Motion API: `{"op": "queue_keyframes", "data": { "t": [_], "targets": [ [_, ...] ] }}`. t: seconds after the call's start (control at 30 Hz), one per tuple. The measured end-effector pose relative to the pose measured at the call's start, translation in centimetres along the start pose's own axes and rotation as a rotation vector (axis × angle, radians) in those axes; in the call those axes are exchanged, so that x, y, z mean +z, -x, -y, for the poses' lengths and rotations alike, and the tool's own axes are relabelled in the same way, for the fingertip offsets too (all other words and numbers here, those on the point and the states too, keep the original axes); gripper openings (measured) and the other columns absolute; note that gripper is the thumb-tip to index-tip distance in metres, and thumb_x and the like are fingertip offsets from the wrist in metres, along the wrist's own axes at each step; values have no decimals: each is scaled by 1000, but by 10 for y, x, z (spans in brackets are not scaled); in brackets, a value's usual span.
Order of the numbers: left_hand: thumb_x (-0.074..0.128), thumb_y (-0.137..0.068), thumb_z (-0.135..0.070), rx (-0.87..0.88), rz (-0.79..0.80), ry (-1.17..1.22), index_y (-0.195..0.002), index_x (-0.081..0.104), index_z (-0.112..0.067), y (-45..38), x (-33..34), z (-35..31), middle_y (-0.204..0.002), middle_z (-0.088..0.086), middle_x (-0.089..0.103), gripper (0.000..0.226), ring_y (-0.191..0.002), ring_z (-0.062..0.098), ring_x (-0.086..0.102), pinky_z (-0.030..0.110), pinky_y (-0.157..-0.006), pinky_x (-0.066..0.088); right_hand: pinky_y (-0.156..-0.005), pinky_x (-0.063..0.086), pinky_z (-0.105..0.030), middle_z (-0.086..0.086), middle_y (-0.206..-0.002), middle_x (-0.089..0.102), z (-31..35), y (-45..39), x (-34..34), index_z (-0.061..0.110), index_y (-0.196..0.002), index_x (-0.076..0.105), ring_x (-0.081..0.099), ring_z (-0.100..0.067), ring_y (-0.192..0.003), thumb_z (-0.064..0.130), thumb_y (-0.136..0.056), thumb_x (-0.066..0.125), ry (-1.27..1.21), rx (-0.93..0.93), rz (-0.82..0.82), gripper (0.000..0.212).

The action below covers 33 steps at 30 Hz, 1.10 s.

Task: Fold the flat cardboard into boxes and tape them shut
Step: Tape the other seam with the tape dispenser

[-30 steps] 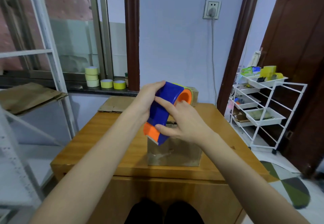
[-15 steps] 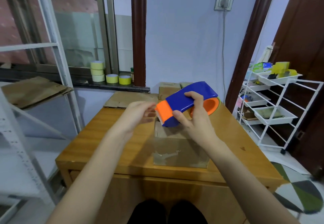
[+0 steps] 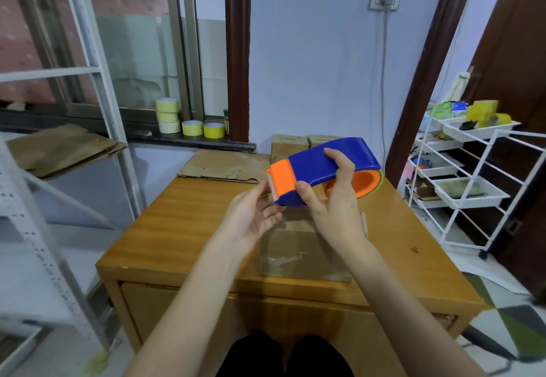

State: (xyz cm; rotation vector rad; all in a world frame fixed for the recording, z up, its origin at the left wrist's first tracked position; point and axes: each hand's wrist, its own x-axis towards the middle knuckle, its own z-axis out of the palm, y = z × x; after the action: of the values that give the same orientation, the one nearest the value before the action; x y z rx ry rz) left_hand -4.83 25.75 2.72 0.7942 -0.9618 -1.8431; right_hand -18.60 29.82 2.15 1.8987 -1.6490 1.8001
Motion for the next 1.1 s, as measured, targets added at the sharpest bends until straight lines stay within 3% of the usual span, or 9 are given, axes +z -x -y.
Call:
{"op": "queue_keyframes", "data": {
  "t": [0.17, 0.33, 0.4, 0.5, 0.6, 0.77, 0.9, 1.0, 1.1],
  "targets": [
    [54, -95, -35, 11, -53, 33, -110, 62, -10, -2, 6, 6, -81, 5, 71, 30, -68, 13, 64, 22, -55, 52, -76, 46, -14, 32, -107, 35, 3, 0, 6, 56, -116, 20, 51, 7, -94, 50, -78, 61, -14, -2, -19, 56],
    [57, -94, -22, 63, -179, -24, -86, 62, -12, -1, 16, 6, -69, 3, 66, 14, -64, 12, 57, 21, -53, 47, -75, 44, -9, 31, -106, 37, 6, 0, 11, 60, -116, 15, 52, 10, -94, 51, -78, 60, -13, 1, -28, 59],
    [57, -94, -21, 108, -211, -33, -82, 61, -12, -2, 18, 7, -68, 3, 63, 16, -61, 12, 53, 20, -52, 43, -77, 47, -15, 26, -106, 40, 6, 0, 13, 53, -120, 20, 53, 4, -93, 50, -79, 60, -7, -8, -32, 58],
    [55, -95, -18, 172, -237, -56, -78, 60, -12, -2, 18, 9, -62, 2, 58, 19, -52, 10, 47, 19, -47, 39, -75, 52, -28, 12, -105, 43, 8, 0, 14, 30, -127, 27, 54, -8, -91, 47, -79, 61, 9, -18, -52, 61],
    [51, -95, -13, 243, -261, -115, -73, 56, -12, -3, 18, 13, -51, -3, 50, 23, -49, 11, 39, 23, -49, 35, -72, 50, -28, 6, -102, 47, 10, -5, 15, 11, -126, 38, 55, -14, -89, 44, -78, 61, 28, -19, -45, 62],
    [53, -95, -14, 364, -319, -229, -80, 55, -9, -2, 19, 20, -60, -1, 53, 15, -50, 9, 43, 19, -46, 37, -66, 49, -25, 3, -101, 48, 12, -5, 17, 11, -125, 39, 55, -15, -85, 46, -78, 61, 65, -32, -30, 62],
    [59, -92, -13, 464, -387, -302, -89, 61, -4, -7, 14, 21, -74, 0, 63, 9, -63, 9, 55, 21, -57, 43, -68, 44, -10, 11, -101, 45, 12, -3, 17, 25, -118, 31, 51, -4, -85, 46, -82, 58, -1, -11, 10, 50],
    [61, -91, -11, 492, -412, -353, -85, 61, -9, -10, 11, 22, -74, -2, 64, 7, -65, 6, 58, 20, -58, 44, -65, 42, -12, 6, -103, 45, 11, -4, 17, 24, -117, 33, 51, -10, -86, 48, -80, 59, 27, -17, -13, 52],
    [58, -93, -12, 502, -423, -400, -75, 56, -11, -11, 9, 24, -64, -5, 58, 18, -50, -4, 51, 11, -48, 38, -60, 41, -24, 5, -92, 48, 12, -8, 16, 12, -122, 42, 53, -16, -74, 59, -77, 52, 128, -41, -90, 65]
  ]
}}
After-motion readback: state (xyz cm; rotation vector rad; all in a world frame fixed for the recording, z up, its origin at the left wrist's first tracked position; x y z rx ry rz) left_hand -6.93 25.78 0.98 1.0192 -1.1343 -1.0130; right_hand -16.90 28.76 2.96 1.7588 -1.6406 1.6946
